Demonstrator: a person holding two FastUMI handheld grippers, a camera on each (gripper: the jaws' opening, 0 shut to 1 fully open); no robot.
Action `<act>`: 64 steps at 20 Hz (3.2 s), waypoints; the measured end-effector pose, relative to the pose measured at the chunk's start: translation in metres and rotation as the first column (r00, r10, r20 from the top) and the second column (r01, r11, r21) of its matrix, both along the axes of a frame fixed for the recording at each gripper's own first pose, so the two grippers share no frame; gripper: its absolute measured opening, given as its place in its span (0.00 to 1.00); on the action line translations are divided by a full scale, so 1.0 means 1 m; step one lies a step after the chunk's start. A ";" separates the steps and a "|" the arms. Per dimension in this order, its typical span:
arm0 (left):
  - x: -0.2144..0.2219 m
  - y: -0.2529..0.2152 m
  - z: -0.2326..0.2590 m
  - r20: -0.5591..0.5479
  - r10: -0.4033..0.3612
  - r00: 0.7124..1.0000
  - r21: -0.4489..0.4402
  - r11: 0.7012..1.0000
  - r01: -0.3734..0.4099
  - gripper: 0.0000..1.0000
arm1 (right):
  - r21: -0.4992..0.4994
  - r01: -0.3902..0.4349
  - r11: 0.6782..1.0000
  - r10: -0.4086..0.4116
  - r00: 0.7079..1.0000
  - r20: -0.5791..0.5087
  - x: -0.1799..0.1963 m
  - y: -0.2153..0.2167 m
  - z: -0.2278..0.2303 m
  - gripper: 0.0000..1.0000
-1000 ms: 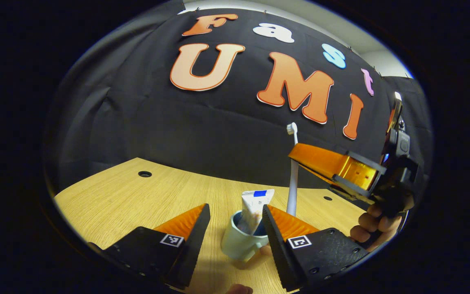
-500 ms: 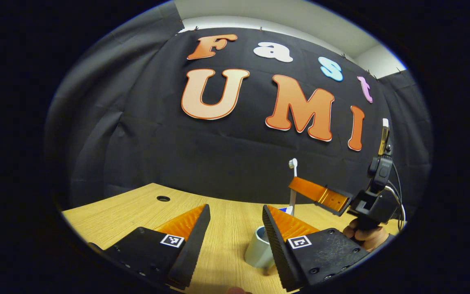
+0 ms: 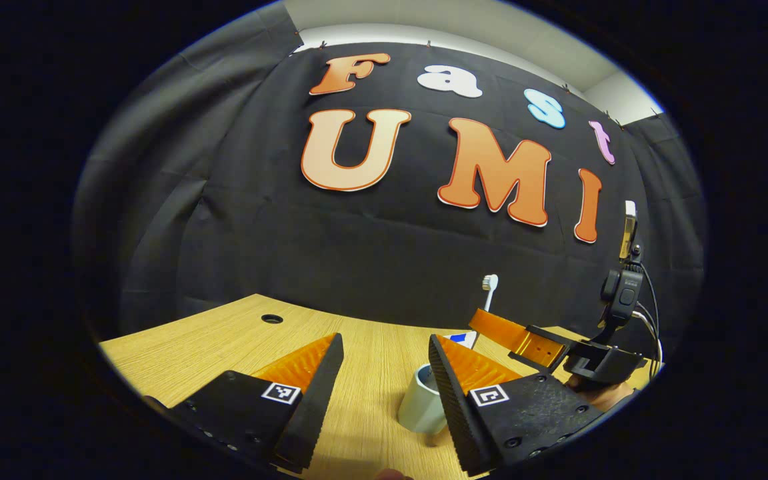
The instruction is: Put the toothbrush and toothpaste on the desktop into the cup, then pick up the cup and place it on the coaster on the desktop.
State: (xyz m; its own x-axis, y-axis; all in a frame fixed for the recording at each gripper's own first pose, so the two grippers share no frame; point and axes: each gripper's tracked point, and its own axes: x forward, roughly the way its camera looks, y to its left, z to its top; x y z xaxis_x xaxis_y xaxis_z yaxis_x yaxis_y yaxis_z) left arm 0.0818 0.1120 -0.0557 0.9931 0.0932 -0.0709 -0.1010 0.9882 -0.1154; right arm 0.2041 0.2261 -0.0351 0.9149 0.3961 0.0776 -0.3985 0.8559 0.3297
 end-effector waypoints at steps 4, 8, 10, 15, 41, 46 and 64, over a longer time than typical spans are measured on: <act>-0.006 -0.011 0.000 -0.020 -0.010 1.000 -0.009 1.000 0.010 0.77 | -0.030 -0.035 0.999 0.033 0.997 -0.067 -0.012 0.001 -0.015 0.07; -0.009 -0.025 -0.001 -0.056 -0.016 0.998 -0.011 1.000 0.015 0.77 | -0.050 -0.063 0.997 0.058 0.992 -0.108 -0.030 -0.008 -0.016 0.17; -0.010 -0.031 -0.007 -0.103 -0.016 0.995 -0.007 1.000 0.015 0.85 | -0.061 -0.052 0.997 0.045 0.993 -0.107 -0.036 -0.018 -0.010 0.28; -0.009 -0.045 -0.004 -0.175 -0.037 0.984 -0.013 0.999 0.035 0.98 | -0.119 -0.021 0.993 0.014 0.998 -0.061 -0.058 -0.049 -0.002 0.52; 0.008 -0.069 -0.062 -0.786 -0.182 0.591 -0.094 0.980 0.176 0.98 | -0.234 0.188 0.954 -0.139 0.968 0.211 -0.152 -0.164 0.076 0.93; 0.006 -0.075 -0.092 -0.858 -0.165 0.486 -0.133 0.986 0.100 0.98 | -0.248 0.190 0.950 -0.139 0.967 0.212 -0.156 -0.170 0.072 0.93; 0.073 -0.067 -0.137 -0.876 -0.069 0.477 -0.058 0.998 0.038 0.24 | -0.225 0.213 0.951 -0.156 0.956 0.248 -0.180 -0.185 0.076 0.95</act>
